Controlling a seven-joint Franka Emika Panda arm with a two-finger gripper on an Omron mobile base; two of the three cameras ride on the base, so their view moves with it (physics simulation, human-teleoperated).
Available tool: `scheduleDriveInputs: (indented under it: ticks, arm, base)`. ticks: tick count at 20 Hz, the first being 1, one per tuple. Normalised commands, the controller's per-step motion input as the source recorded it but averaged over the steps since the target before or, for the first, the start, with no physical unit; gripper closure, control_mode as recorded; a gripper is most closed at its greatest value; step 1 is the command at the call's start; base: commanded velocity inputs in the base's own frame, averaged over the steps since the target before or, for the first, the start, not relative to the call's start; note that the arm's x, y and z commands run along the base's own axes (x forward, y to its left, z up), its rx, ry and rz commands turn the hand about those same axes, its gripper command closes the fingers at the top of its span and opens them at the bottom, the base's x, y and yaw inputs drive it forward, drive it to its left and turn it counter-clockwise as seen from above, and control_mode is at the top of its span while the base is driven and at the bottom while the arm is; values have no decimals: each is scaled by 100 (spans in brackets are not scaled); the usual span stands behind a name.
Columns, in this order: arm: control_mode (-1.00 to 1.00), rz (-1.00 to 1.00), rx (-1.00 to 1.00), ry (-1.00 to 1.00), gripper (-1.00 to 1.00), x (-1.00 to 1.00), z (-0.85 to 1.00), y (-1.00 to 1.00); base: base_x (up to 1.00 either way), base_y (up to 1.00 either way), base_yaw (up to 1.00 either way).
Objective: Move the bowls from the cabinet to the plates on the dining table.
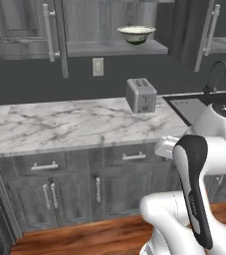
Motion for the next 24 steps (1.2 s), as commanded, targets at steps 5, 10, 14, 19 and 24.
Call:
scheduleDriveInputs:
  ticks: [5, 10, 14, 19, 24]
  arm:
    - [100, 0, 0, 0, -100, 0, 0, 0]
    - [100, 0, 0, 0, -100, 0, 0, 0]
    - [100, 0, 0, 0, -100, 0, 0, 0]
    - [100, 0, 0, 0, -100, 0, 0, 0]
    - [100, 0, 0, 0, -100, 0, 0, 0]
  base:
    - [65, -15, 0]
    - [62, -12, 0]
    - [56, -7, 0]
    - [54, -7, 0]
    - [43, -6, 0]
